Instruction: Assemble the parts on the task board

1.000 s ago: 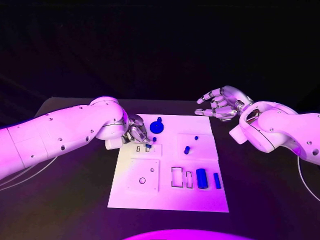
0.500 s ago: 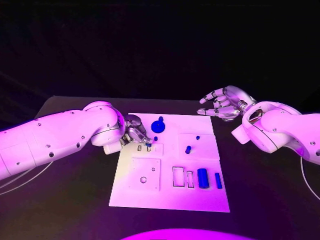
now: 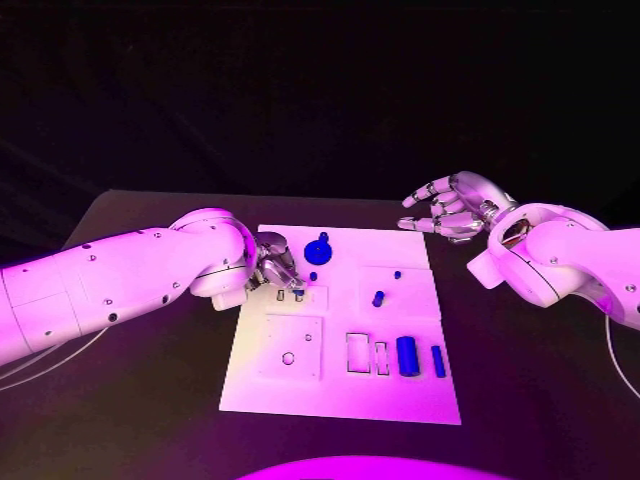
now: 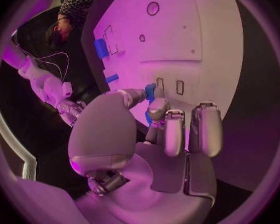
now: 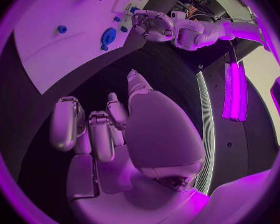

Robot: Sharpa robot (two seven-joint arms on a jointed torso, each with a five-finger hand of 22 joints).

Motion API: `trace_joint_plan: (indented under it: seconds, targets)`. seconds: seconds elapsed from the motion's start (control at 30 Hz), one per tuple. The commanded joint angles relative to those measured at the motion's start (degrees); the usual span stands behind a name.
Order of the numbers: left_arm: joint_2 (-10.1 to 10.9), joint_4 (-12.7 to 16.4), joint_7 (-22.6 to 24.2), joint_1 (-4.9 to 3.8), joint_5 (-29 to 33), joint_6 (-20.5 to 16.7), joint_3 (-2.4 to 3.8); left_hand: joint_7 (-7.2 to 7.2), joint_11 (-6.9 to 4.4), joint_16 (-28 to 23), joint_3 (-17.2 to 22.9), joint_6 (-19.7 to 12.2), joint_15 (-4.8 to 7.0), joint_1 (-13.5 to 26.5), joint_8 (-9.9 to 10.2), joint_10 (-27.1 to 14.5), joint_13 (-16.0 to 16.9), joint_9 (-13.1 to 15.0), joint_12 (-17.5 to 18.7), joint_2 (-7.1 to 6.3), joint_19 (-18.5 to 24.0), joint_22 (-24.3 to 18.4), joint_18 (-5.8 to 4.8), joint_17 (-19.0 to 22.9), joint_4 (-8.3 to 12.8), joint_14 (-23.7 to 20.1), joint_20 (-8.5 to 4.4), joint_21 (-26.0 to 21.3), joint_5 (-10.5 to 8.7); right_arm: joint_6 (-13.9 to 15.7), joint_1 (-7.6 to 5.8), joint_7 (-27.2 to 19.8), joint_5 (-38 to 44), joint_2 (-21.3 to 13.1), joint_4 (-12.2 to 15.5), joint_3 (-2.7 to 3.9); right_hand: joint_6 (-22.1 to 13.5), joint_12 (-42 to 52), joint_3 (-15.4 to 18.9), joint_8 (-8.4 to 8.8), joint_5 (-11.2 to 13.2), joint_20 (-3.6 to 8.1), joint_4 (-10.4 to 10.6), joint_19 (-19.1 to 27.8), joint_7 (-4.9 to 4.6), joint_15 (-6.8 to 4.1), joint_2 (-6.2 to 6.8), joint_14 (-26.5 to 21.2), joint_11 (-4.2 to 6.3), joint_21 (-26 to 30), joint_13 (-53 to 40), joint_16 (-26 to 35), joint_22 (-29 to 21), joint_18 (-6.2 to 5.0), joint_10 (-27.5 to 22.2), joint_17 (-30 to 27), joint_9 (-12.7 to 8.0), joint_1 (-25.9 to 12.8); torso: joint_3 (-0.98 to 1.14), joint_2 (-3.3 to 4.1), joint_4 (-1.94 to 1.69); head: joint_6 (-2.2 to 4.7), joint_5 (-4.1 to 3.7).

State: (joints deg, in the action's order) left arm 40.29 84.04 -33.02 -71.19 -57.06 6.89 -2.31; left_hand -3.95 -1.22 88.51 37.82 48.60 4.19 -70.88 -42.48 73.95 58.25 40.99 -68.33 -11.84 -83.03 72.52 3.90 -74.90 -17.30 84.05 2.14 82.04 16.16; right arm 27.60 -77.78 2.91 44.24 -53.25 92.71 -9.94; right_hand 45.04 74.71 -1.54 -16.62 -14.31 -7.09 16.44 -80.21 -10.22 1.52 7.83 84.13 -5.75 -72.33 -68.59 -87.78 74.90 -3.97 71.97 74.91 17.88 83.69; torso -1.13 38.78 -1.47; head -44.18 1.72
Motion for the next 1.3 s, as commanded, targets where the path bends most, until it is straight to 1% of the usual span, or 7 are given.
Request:
trace_joint_plan:
  seconds: [0.03, 0.13, 0.53, 0.93, 1.3]
  targets:
    - [-0.29, -0.01, 0.28, 0.06, -2.44, 0.97, 0.0, 0.85, 0.02, -0.31, 10.9, 1.07, 0.37, 0.14, -0.18, 0.52, 0.04, 1.63, -0.24, 0.27, -0.03, 0.05, -0.4, -12.38, 10.56, 5.11, -0.37, 0.22, 0.2, -0.85, 0.05, -0.27, 0.43, 0.05, 0.01, 0.0, 0.26, 0.26, -0.37, -0.28, 0.31, 0.03, 0.11, 0.46, 0.01, -0.46, -0.69, 4.18, 0.37, 0.16, -0.03, 0.29, 1.26, -0.49, 0.05, 8.23, -0.06, 0.03, 0.01, 0.05, 0.01, -0.05, 0.06]
    - [-0.48, -0.09, 0.15, 0.08, -2.71, 1.56, -0.01, 0.85, 0.0, -0.3, 11.01, 1.1, 0.38, 0.18, -0.18, 0.59, 0.14, 1.66, -0.3, 0.23, -0.04, 0.08, -0.4, -12.41, 10.65, 5.12, -0.38, 0.23, 0.2, -0.87, 0.05, -0.27, 0.43, 0.05, 0.01, 0.0, 0.26, 0.26, -0.37, -0.28, 0.31, 0.03, 0.11, 0.46, 0.01, -0.46, -0.69, 4.18, 0.37, 0.16, -0.03, 0.29, 1.26, -0.49, 0.05, 8.23, -0.06, 0.03, 0.03, 0.06, 0.0, -0.08, 0.04]
    - [-1.03, -0.53, -0.66, 0.12, -3.75, 3.32, -0.12, 0.86, 0.0, -0.26, 11.1, 1.13, 0.39, 0.23, -0.17, 0.67, 0.27, 1.68, -0.38, 0.18, -0.1, 0.21, -0.43, -12.46, 10.71, 5.14, -0.38, 0.29, 0.21, -0.95, 0.06, -0.25, 0.43, 0.05, -0.01, 0.0, 0.26, 0.26, -0.37, -0.28, 0.31, 0.03, 0.11, 0.46, 0.01, -0.46, -0.69, 4.18, 0.37, 0.16, -0.03, 0.29, 1.26, -0.49, 0.05, 8.23, -0.06, 0.03, 0.02, 0.06, 0.0, -0.26, 0.02]
    - [-1.22, -0.73, -1.21, 0.14, -4.78, 3.66, -0.18, 0.87, 0.0, -0.31, 11.2, 1.16, 0.4, 0.29, -0.17, 0.7, 0.29, 1.71, -0.4, 0.16, -0.1, 0.21, -0.43, -12.39, 10.77, 5.12, -0.39, 0.28, 0.22, -1.02, 0.06, -0.19, 0.43, 0.04, -0.04, -0.01, 0.25, 0.2, -0.39, -0.4, 0.36, 0.08, 0.13, 0.47, 0.04, -0.49, -0.71, 4.17, 0.4, 0.26, 0.12, 0.34, 1.23, -0.5, -0.03, 8.16, -0.13, -0.26, -0.04, 0.08, -0.03, -0.26, 0.02]
    - [-1.27, -0.7, -1.09, 0.16, -4.9, 4.58, -0.18, 0.87, -0.01, -0.3, 11.26, 1.19, 0.4, 0.35, -0.17, 0.7, 0.27, 1.73, -0.38, 0.14, -0.1, 0.21, -0.43, -12.4, 10.8, 5.12, -0.39, 0.29, 0.22, -1.11, 0.07, -0.21, 0.43, 0.17, -0.11, -0.01, 0.25, 0.2, -0.39, -0.4, 0.36, 0.08, 0.13, 0.47, 0.04, -0.49, -0.71, 4.17, 0.4, 0.26, 0.12, 0.34, 1.23, -0.5, -0.03, 8.16, -0.13, -0.26, 0.0, 0.06, 0.01, -0.49, 0.07]
